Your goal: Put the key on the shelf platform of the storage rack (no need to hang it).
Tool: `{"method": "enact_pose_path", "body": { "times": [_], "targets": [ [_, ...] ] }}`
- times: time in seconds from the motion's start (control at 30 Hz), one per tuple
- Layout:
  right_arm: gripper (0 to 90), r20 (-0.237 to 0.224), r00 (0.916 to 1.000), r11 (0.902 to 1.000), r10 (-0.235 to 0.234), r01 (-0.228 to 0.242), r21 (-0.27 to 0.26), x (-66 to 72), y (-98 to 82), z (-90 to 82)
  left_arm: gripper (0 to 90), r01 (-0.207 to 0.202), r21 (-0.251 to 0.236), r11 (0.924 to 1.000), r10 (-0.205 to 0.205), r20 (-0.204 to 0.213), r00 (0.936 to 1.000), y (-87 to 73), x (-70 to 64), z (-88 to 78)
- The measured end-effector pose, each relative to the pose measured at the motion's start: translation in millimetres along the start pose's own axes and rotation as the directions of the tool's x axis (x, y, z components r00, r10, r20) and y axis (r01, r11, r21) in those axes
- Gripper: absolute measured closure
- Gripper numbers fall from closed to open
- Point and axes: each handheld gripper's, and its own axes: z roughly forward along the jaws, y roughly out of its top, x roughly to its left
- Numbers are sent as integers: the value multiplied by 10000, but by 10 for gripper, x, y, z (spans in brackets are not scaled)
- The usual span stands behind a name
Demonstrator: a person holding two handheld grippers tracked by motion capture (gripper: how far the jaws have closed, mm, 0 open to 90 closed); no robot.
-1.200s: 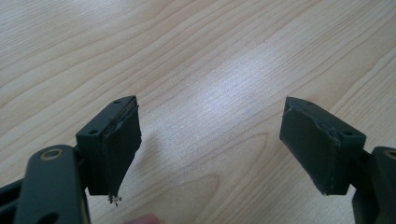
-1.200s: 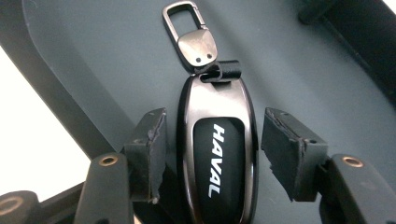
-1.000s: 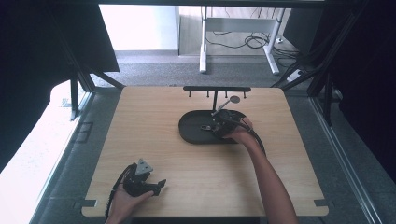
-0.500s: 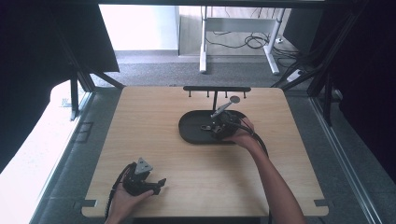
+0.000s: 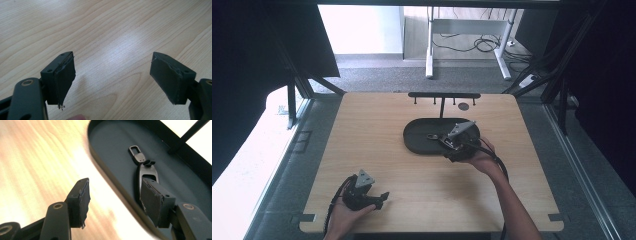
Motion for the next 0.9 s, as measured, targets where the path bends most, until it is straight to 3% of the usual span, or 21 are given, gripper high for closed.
{"method": "enact_pose_path", "body": {
  "times": [0.1,0.27,0.57,0.63,0.9],
  "targets": [
    [412,-283,9996,9992,59,-71,-403,79,-132,-101,206,-15,19,10000,15,6,10000,-1,1,1],
    [411,-536,9985,9980,76,-109,-624,181,-344,-186,206,-7,28,10000,7,-13,10000,-1,3,0],
    [416,-642,9966,9972,523,-556,-506,276,-740,-233,207,2,35,10000,-2,39,10000,3,-13,0],
    [416,-551,9975,9985,441,-458,-287,293,-797,-232,207,-9,34,10000,8,40,10000,2,-12,5],
    [418,-613,9958,9972,687,-703,-237,293,-918,-212,207,-35,53,10000,35,28,10000,0,-13,4]
  ]
}}
